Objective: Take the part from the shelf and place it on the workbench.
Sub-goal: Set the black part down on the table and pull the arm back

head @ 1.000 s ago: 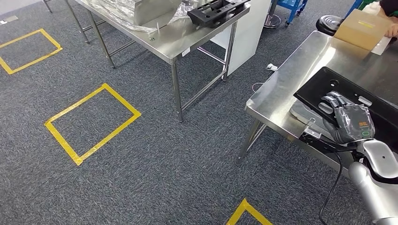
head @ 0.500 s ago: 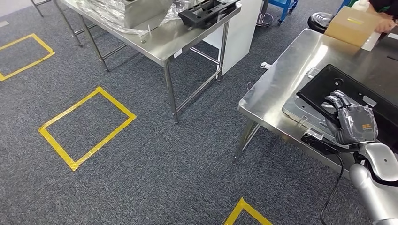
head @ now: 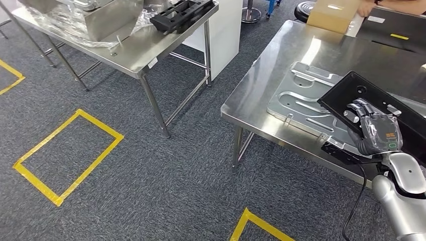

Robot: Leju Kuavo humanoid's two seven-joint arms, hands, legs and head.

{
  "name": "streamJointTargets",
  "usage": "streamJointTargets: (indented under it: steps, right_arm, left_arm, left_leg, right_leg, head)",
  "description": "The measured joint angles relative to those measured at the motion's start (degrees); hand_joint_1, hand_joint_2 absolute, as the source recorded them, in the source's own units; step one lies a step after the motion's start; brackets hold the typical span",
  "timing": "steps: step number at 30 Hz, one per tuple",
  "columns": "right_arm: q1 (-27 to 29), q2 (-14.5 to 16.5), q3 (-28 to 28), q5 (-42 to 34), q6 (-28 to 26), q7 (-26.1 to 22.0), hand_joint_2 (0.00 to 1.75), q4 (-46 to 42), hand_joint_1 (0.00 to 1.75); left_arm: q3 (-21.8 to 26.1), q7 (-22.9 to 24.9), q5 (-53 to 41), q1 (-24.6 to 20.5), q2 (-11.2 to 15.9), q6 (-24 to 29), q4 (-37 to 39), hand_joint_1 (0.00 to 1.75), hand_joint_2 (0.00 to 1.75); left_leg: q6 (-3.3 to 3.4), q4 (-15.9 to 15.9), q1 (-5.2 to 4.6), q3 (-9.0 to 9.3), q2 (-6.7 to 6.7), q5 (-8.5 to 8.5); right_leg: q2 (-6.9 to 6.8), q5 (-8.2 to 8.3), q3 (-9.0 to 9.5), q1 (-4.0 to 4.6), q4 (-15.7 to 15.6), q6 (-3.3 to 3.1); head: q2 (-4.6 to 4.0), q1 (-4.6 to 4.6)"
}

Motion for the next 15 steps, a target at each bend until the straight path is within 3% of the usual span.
streamJointTargets:
  steps: [2,4,6,8,11,12,13,15]
  right_arm:
    - [-0.1,0.1,0.0,0.2,0.2,0.1,1.75,0.1,1.75]
    - [0.0,0.3,0.0,0.5,0.5,0.2,1.75,0.3,1.75]
    - [0.0,0.3,0.1,0.7,0.7,0.3,1.75,0.5,1.75]
    - [-0.6,0.3,0.1,1.0,0.9,0.3,1.75,0.6,1.75]
    - [-1.4,0.4,0.3,1.6,1.8,0.5,1.75,1.0,1.75]
    - [-1.4,0.4,0.5,1.9,2.2,0.6,1.75,1.2,1.75]
    - [-1.4,0.5,0.6,2.1,2.6,0.7,1.75,1.3,1.75]
    - [-1.6,0.5,0.9,2.4,3.2,0.9,1.75,1.6,1.75]
  left_arm:
    - [0.0,0.1,0.0,0.0,0.2,0.0,0.0,0.00,1.75]
    - [-0.1,0.2,0.1,-0.1,0.3,-0.1,0.0,0.00,1.75]
    - [-0.2,0.3,0.1,-0.2,0.1,-0.1,0.0,0.00,1.75]
    - [-0.2,0.3,0.1,-0.3,0.0,-0.1,0.0,0.00,1.75]
    - [-0.2,0.5,0.4,-0.2,-0.1,-0.5,0.0,0.00,1.75]
    - [-0.2,0.5,0.5,-0.2,-0.2,-0.7,0.0,0.00,1.75]
    - [-0.2,0.5,0.6,-0.1,-0.3,-0.8,0.0,0.00,1.75]
    - [-0.2,0.6,0.8,-0.1,-0.4,-1.0,0.0,0.00,1.75]
  left_leg:
    - [2.13,-7.5,-0.90,3.05,-1.52,3.39]
    - [3.10,-10.1,-1.43,4.16,-2.15,3.97]
    - [2.95,-11.6,-1.34,4.83,-1.58,4.54]
    - [2.58,-13.4,-0.96,5.80,-0.97,5.26]
    - [2.21,-14.0,-0.75,6.21,-0.28,5.33]
    - [2.08,-13.8,-0.71,6.19,-0.10,5.19]
    - [1.90,-13.6,-0.62,6.17,0.02,4.99]
    - [1.31,-12.5,-0.33,6.08,0.22,4.27]
  right_leg:
    - [0.77,-0.03,0.15,0.08,-0.2,0.06]
    - [1.36,0.08,0.13,-0.30,-0.5,0.47]
    - [1.51,0.19,0.27,-0.52,-1.0,1.03]
    - [0.00,-1.16,-0.41,-0.38,0.6,1.38]
    - [-2.16,-5.88,-5.16,-0.66,10.3,2.01]
    - [-2.33,-6.37,-6.37,-0.84,12.6,2.32]
    - [-2.44,-5.74,-6.58,-1.02,12.9,2.63]
    - [-2.86,-2.07,-3.55,-1.39,6.9,3.25]
  head:
    - [0.00,0.02]
    - [0.00,0.04]
    - [0.00,0.04]
    - [0.00,0.05]
    - [0.00,0.05]
    - [0.00,0.05]
    - [0.00,0.06]
    - [0.00,0.07]
